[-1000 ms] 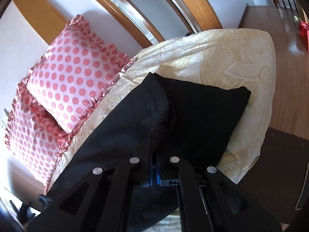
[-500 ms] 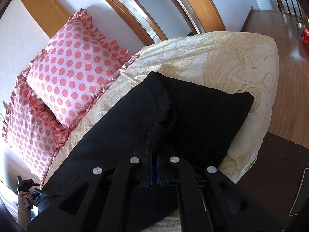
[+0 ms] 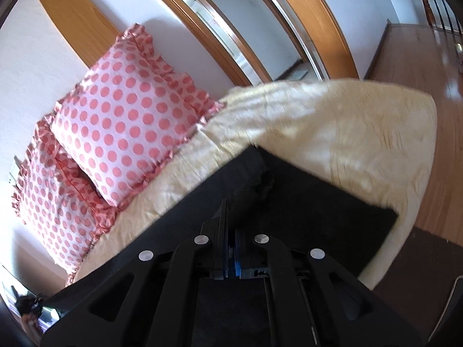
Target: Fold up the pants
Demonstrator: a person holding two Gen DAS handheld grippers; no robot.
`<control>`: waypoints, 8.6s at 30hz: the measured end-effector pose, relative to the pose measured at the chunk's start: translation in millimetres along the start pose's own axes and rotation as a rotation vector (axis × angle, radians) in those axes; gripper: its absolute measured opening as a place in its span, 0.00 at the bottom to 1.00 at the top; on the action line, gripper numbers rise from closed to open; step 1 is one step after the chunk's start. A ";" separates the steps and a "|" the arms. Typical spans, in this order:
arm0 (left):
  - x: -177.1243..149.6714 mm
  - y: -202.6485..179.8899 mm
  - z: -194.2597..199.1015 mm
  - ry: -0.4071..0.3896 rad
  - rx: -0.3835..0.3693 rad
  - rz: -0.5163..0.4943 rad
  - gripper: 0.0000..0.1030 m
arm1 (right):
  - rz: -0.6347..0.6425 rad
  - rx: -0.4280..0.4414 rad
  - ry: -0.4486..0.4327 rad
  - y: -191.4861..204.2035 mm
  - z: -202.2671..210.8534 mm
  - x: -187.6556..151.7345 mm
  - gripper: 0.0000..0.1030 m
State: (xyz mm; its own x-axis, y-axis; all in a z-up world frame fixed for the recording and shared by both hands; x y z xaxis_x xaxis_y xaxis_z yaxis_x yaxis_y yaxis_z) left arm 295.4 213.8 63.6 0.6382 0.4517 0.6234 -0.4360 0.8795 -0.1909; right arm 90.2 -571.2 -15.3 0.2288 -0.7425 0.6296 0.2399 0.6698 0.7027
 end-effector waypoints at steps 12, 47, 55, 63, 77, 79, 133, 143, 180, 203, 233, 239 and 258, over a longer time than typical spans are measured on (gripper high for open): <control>-180.1 120.7 69.7 -0.059 0.055 0.190 0.09 | -0.061 -0.073 0.007 -39.2 23.6 -14.5 0.02; -194.9 167.0 71.9 -0.160 0.106 0.323 0.09 | -0.048 -0.154 0.033 -61.6 39.5 -16.8 0.02; -194.9 172.2 69.9 -0.150 0.113 0.321 0.09 | -0.036 -0.172 0.034 -66.6 40.8 -22.1 0.02; -195.4 179.6 70.1 -0.170 0.132 0.327 0.15 | 0.013 -0.185 0.029 -65.5 41.7 -23.3 0.03; -134.3 179.9 90.2 -0.326 0.130 0.236 0.72 | 0.363 -0.296 -0.063 -3.9 47.6 -17.2 0.45; -130.4 161.0 78.4 -0.312 0.116 0.160 0.75 | 0.440 -0.256 -0.014 12.9 29.6 -26.3 0.45; -188.3 62.0 37.0 -0.308 0.193 -0.209 0.98 | 0.068 -0.120 -0.027 -44.1 30.7 -31.1 0.13; -192.7 61.0 30.4 -0.321 0.224 -0.251 0.98 | 0.198 0.157 -0.019 70.2 21.2 -33.0 0.09; -193.0 60.9 34.7 -0.339 0.214 -0.224 0.98 | 0.823 0.748 0.800 338.5 -27.2 -393.6 0.23; -125.5 253.4 58.0 -0.242 0.202 0.310 0.98 | 0.845 0.719 0.736 345.7 -43.0 -402.5 0.43; -126.0 250.6 25.5 -0.086 -0.163 0.653 0.66 | 0.862 0.725 0.711 348.5 -42.6 -405.5 0.47; -130.4 258.2 19.3 -0.059 -0.023 0.622 0.26 | 0.852 0.740 0.685 346.6 -35.9 -399.9 0.61; -84.7 -49.8 142.0 -0.275 -0.348 -0.115 0.12 | 0.607 0.576 0.356 245.0 10.2 -224.8 0.89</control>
State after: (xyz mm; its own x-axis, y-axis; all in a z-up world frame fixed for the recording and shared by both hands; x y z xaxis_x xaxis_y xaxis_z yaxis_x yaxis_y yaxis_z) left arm 173.0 110.4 128.0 0.4571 0.3328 0.8248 -0.1032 0.9409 -0.3225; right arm 87.9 -240.2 18.8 0.4633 -0.1529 0.8729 -0.5034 0.7652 0.4012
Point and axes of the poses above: each gripper's, at about its wrist camera, not at the fingertips, and z roughly against the way its jaws point, y to its left, x to its top, the point moved 9 cm from there along -z, roughly the way its jaws point, and after that the axes turned 14 degrees about x, right-handed, at the moved point
